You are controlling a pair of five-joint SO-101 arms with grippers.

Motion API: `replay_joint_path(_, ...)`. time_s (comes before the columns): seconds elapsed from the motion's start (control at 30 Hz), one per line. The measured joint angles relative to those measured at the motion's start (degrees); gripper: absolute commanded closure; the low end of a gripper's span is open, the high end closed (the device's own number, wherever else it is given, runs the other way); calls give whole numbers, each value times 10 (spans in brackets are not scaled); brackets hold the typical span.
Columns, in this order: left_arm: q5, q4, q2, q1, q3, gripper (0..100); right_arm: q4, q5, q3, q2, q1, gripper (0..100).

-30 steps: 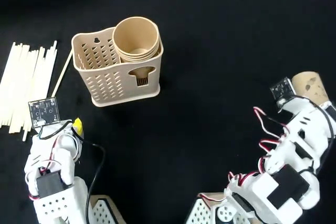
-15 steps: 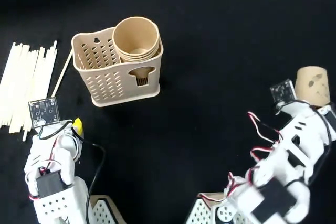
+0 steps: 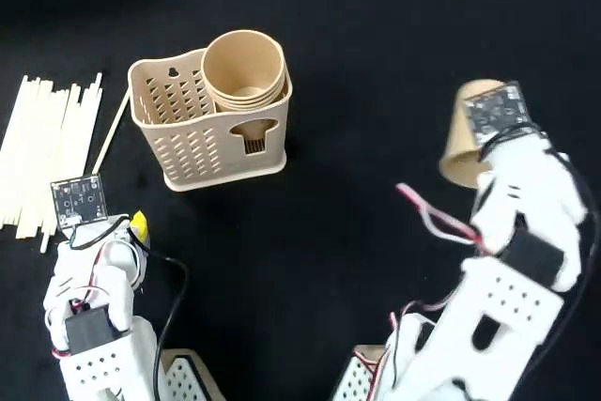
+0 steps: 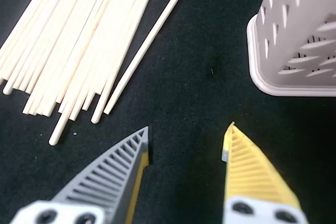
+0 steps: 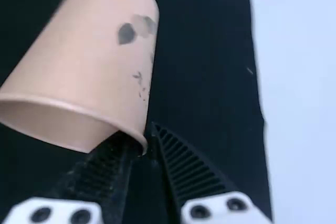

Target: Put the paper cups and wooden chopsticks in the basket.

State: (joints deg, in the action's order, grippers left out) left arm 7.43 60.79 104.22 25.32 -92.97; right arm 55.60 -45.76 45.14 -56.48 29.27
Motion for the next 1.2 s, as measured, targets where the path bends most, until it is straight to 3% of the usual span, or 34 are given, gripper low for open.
replay_joint_path(0.27,0,0,0,0,0,770,135,157,-164,-33,-161,987)
replay_joint_path(0.5,0,0,0,0,0,770,186,239,-302,-27,-301,987)
replay_joint_path(0.8,0,0,0,0,0,770,283,260,-505,139,-412,987)
replay_joint_path(1.2,0,0,0,0,0,770,374,260,-742,422,-463,987)
